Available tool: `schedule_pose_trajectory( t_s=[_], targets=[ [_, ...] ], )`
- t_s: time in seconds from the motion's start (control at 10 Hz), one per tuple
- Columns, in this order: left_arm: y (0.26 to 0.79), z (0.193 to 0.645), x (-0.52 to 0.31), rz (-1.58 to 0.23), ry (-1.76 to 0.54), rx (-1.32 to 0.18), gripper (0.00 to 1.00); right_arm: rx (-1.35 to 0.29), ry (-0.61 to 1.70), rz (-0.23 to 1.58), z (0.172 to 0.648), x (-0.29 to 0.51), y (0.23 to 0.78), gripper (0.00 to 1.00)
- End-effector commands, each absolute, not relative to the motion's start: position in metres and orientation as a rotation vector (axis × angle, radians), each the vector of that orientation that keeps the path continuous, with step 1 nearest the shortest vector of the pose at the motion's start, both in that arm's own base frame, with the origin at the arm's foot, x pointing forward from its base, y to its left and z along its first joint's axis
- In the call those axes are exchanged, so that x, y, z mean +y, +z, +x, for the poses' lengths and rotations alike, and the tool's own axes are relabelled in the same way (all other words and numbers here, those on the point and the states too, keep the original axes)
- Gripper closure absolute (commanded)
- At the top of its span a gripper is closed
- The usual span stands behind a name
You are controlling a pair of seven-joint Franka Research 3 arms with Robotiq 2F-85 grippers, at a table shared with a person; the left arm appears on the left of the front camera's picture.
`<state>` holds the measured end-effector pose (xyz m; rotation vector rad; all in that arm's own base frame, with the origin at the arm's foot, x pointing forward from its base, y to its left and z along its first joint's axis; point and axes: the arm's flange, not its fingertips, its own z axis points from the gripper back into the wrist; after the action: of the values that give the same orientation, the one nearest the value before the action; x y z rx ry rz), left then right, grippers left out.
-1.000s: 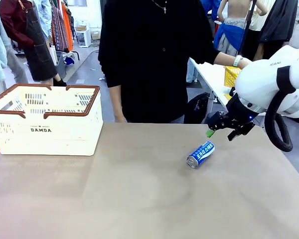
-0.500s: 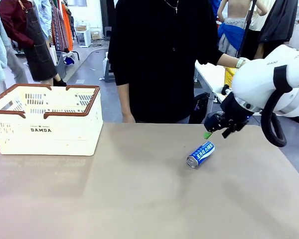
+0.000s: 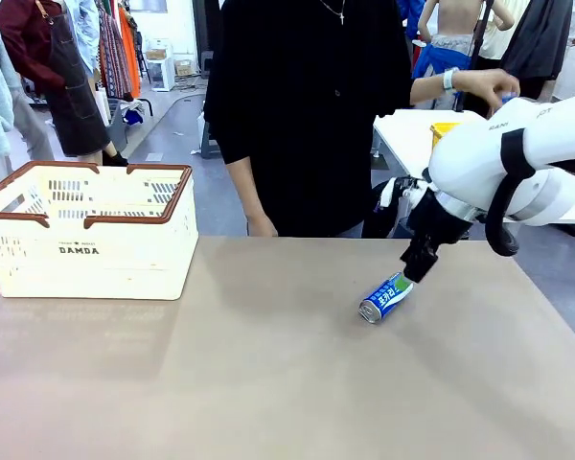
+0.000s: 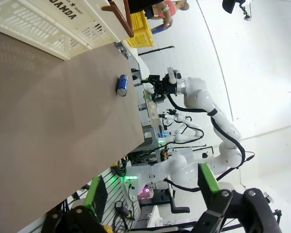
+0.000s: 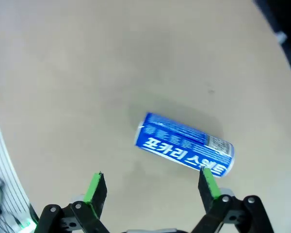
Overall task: Place the drinks into the Shopping basket.
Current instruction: Pick up one drink and place it into the Shopping basket.
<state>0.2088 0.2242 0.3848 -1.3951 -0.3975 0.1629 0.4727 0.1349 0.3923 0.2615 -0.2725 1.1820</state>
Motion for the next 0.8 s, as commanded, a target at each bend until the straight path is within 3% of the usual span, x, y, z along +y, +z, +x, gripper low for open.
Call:
schedule_pose_trajectory(
  t_s=[0.0,0.2,0.3,0.4,0.5,0.7],
  targets=[
    [0.386,0.209,0.224,-1.409,0.152,-0.424,0.00,-0.187,1.768,0.247,0.474,0.138,0.383,0.00],
    [0.386,0.209,0.224,-1.409,0.152,-0.424,0.00,-0.140,1.859,0.201,0.472,0.146,0.381,0.00],
    [0.386,0.209,0.224,-1.409,0.152,-0.424,0.00,-0.188,1.788,0.160,0.475,0.146,0.384,0.00],
    [0.386,0.209,0.224,-1.409,0.152,-0.424,0.00,-0.319,1.519,0.157,0.477,0.140,0.393,0.00],
    [0.386,0.209,0.224,-1.409,0.152,-0.424,0.00,-0.139,1.767,0.229,0.462,0.152,0.377,0.00],
    [0.386,0.209,0.224,-1.409,0.152,-0.424,0.00,-0.192,1.715,0.192,0.470,0.146,0.385,0.00]
  ],
)
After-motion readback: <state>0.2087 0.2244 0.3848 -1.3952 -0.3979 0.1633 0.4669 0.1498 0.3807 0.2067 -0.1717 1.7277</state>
